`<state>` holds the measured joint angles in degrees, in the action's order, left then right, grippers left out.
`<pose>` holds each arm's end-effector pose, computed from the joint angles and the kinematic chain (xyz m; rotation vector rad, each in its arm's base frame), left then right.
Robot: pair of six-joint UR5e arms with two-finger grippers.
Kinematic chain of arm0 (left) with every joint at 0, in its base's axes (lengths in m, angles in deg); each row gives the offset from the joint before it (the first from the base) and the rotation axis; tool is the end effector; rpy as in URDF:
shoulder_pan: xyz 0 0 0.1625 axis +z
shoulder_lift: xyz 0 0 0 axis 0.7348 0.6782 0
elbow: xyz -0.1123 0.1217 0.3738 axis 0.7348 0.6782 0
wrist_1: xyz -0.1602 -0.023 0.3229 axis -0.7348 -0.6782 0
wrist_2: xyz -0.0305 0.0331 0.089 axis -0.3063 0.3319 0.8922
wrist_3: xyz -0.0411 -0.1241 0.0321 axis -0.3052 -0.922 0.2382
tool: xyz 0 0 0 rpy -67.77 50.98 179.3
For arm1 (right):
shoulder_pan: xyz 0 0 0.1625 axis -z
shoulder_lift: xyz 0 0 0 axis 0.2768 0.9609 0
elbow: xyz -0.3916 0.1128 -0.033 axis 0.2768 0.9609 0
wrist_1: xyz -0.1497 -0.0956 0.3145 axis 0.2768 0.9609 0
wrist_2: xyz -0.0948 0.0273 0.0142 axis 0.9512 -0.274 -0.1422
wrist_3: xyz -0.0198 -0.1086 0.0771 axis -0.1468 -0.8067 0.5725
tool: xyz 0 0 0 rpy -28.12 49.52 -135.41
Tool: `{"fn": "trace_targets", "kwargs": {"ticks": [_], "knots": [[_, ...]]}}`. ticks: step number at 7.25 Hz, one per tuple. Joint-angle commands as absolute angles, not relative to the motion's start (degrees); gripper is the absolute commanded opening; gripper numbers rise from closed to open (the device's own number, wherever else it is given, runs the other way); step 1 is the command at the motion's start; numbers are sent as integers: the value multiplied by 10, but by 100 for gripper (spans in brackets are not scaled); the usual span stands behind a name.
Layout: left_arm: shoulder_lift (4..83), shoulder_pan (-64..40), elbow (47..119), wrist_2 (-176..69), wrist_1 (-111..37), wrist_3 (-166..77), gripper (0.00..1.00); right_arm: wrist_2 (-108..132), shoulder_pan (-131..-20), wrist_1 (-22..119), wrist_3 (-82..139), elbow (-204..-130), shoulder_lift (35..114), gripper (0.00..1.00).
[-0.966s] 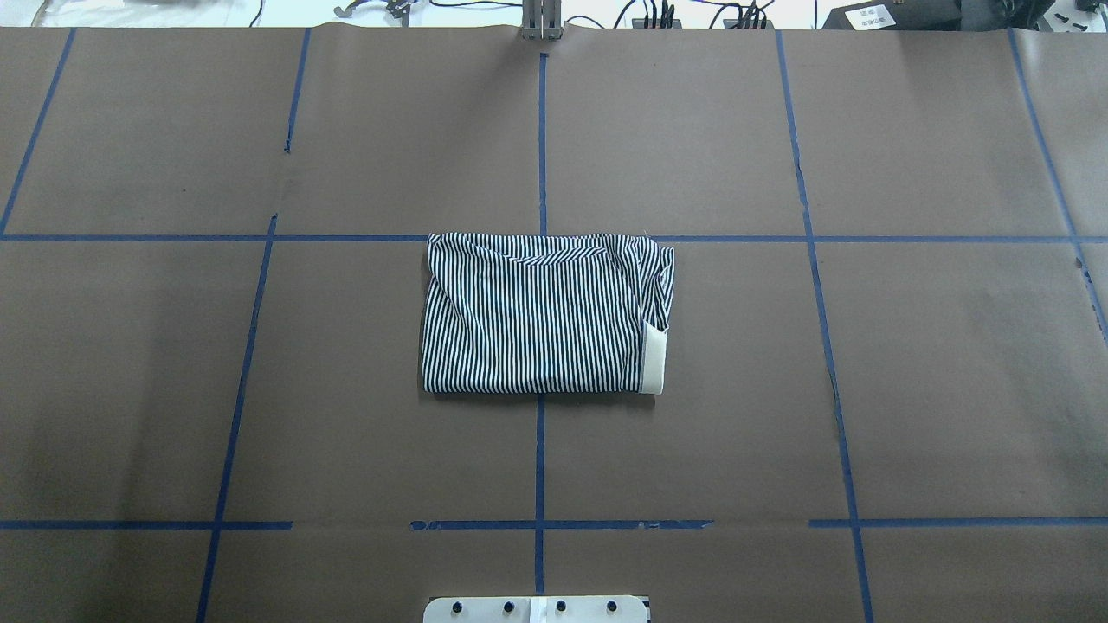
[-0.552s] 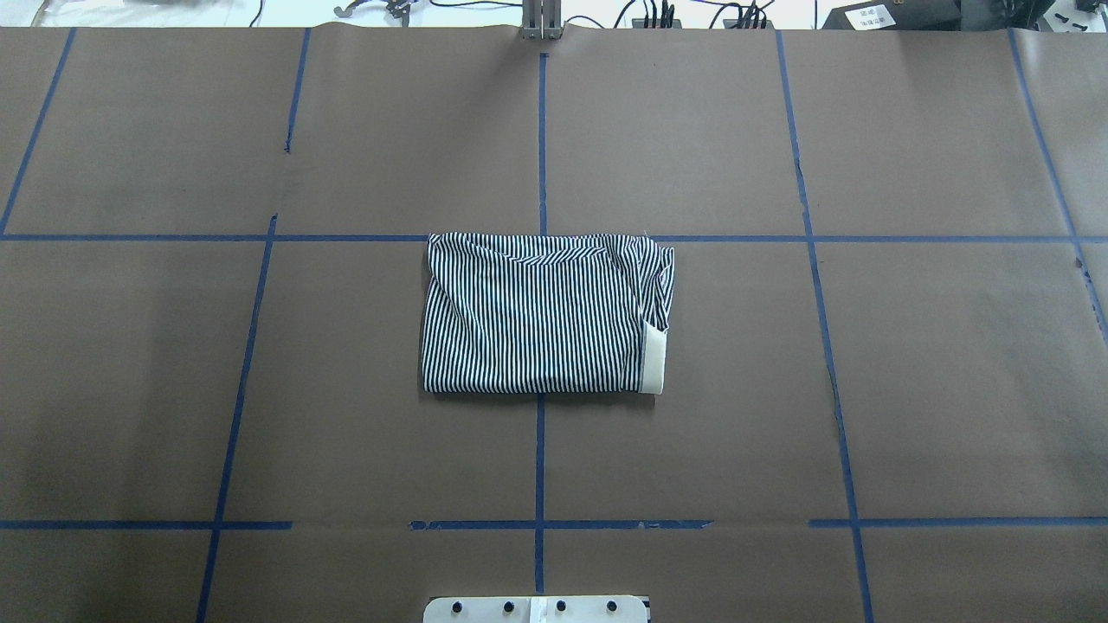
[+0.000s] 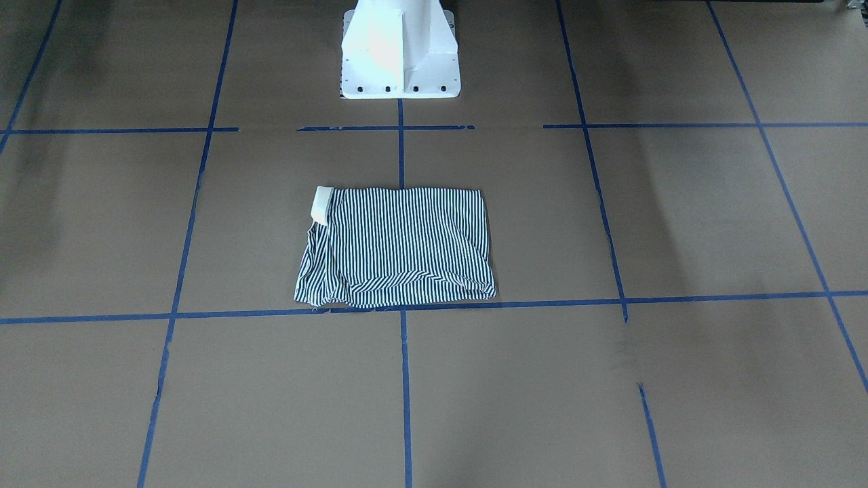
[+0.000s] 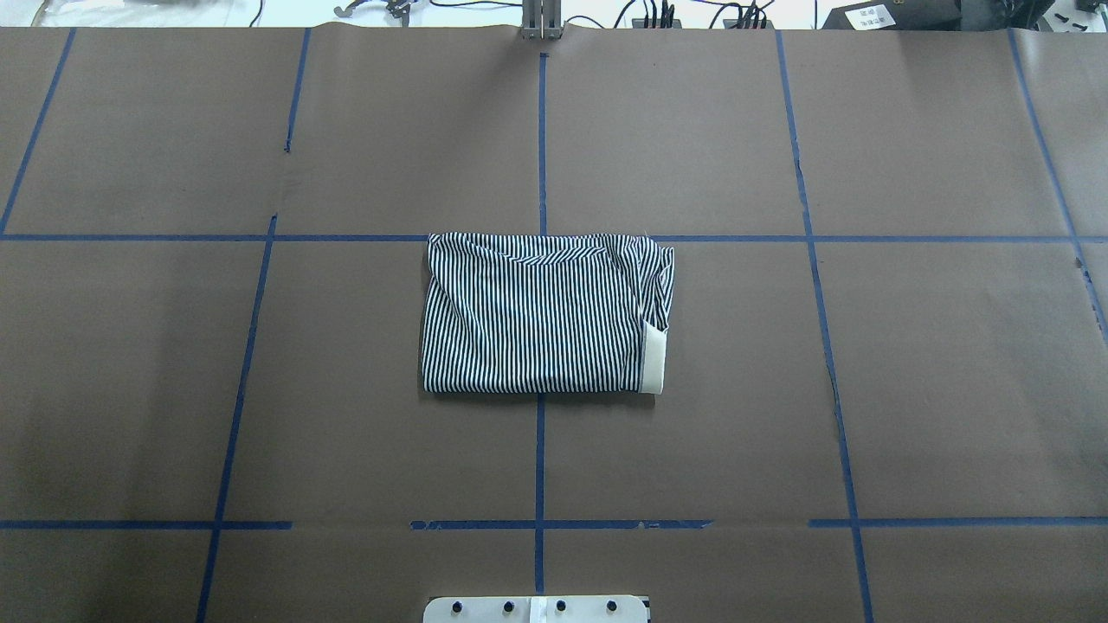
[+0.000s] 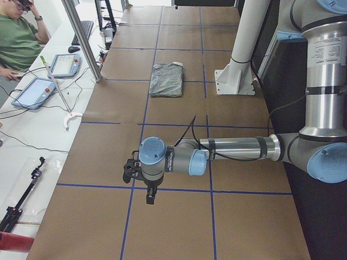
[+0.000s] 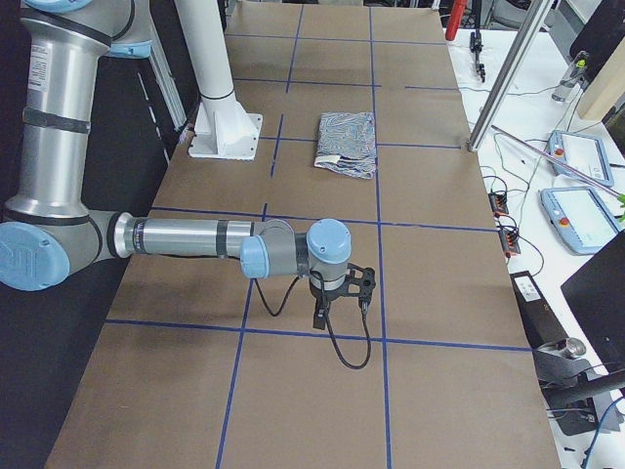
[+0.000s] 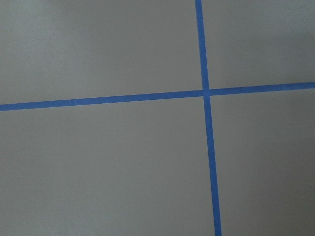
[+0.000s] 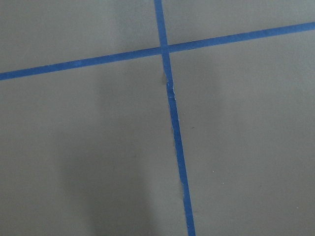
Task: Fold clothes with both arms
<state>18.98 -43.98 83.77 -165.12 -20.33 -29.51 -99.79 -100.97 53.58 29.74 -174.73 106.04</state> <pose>-0.0501 -0.4090 0.6746 0.1142 0.7533 0.0257 0.0053 -0.3671 0.6505 -0.0437 -0.7946 0.1624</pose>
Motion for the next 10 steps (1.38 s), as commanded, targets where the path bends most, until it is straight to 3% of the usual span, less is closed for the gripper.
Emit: {"fn": "trace_targets", "kwargs": {"ticks": [1,10], "knots": [[182,-440,834,-1655,-212,-293,100,-998,-1016,504,299,-1749,1075,100],[182,-439,838,-1652,-209,-295,100,-976,-1031,530,204,-1748,1072,100]]}}
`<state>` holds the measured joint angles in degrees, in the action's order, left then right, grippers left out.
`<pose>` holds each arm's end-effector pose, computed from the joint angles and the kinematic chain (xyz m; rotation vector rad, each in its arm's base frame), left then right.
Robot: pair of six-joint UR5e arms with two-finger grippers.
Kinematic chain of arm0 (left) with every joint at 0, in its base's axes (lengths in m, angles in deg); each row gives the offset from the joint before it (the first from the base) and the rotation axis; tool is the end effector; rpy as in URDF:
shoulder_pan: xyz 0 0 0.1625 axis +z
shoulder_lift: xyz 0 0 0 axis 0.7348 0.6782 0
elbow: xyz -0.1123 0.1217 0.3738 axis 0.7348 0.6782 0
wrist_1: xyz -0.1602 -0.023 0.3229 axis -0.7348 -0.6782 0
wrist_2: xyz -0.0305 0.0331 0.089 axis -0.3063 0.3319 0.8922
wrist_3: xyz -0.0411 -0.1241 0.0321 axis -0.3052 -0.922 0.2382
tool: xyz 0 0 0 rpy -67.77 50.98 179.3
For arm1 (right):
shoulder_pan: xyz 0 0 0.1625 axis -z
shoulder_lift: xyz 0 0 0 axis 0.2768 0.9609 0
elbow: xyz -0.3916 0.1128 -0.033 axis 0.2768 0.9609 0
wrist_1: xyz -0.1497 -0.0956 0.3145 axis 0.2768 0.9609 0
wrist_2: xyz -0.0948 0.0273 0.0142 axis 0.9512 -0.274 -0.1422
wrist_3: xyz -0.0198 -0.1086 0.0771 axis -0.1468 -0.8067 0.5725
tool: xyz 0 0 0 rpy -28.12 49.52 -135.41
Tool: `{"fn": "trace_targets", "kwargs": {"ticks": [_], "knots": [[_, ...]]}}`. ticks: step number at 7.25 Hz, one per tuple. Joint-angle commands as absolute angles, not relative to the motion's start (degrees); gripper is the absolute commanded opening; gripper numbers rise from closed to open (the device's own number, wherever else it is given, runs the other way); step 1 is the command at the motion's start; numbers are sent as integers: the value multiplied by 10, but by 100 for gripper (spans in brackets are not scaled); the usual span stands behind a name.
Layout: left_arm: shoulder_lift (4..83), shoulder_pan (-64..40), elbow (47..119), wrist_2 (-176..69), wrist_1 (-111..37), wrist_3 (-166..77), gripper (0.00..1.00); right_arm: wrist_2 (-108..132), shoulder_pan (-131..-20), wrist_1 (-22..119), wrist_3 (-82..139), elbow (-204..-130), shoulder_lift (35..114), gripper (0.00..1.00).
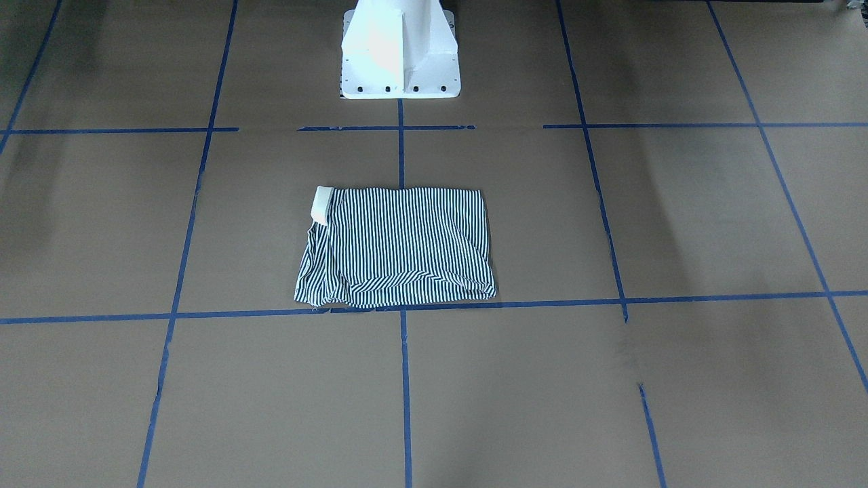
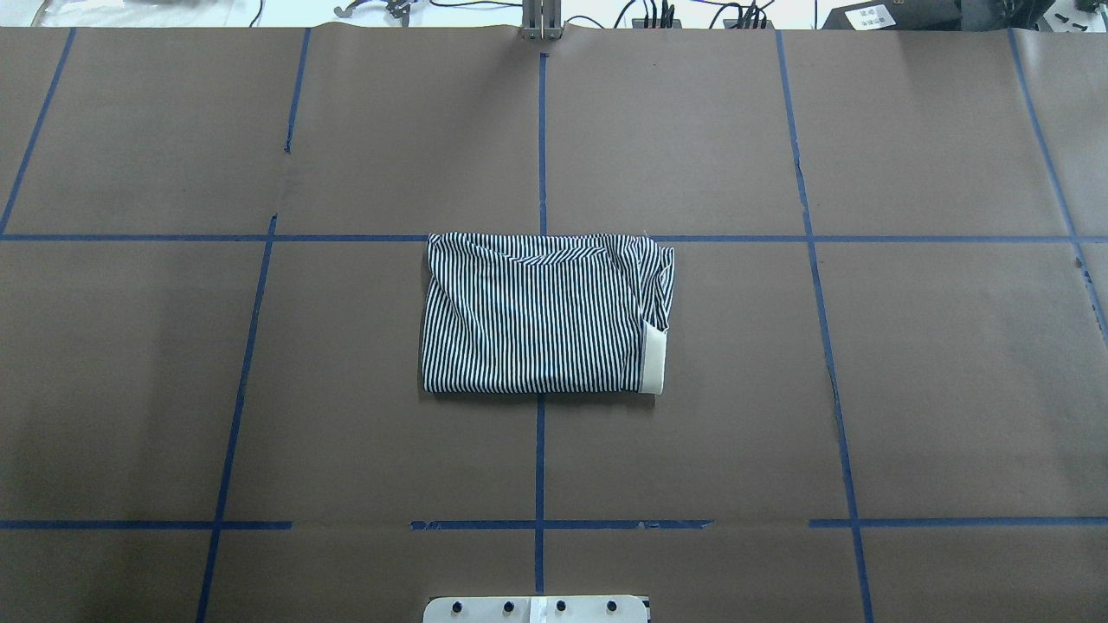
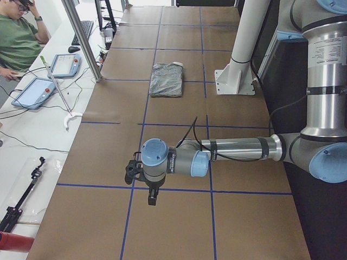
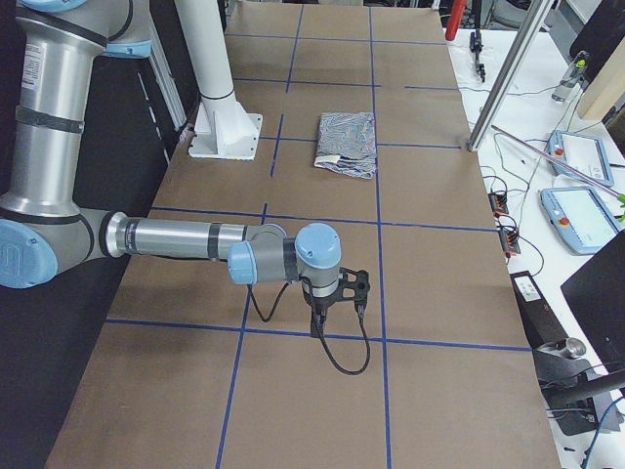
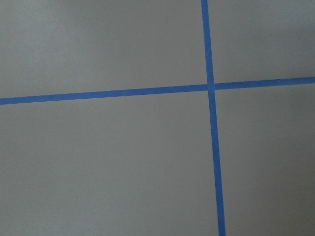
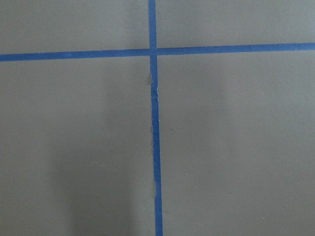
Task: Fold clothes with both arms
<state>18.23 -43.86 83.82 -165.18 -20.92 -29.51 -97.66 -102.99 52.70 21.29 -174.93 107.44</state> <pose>-0.0490 -0.4033 0.6783 0.1115 0.7545 0.0270 0.0223 -0.3569 0.6595 0.0282 -0.7572 0.0611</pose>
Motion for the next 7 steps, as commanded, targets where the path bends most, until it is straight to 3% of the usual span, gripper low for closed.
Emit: {"fn": "trace_targets", "kwargs": {"ticks": [1,7], "knots": [[182,-439,838,-1646,-209,-294,100,-976,-1031,530,205,-1747,1071,100],[184,-438,839,-1647,-209,-294,100,-973,-1031,523,205,-1746,1071,100]]}}
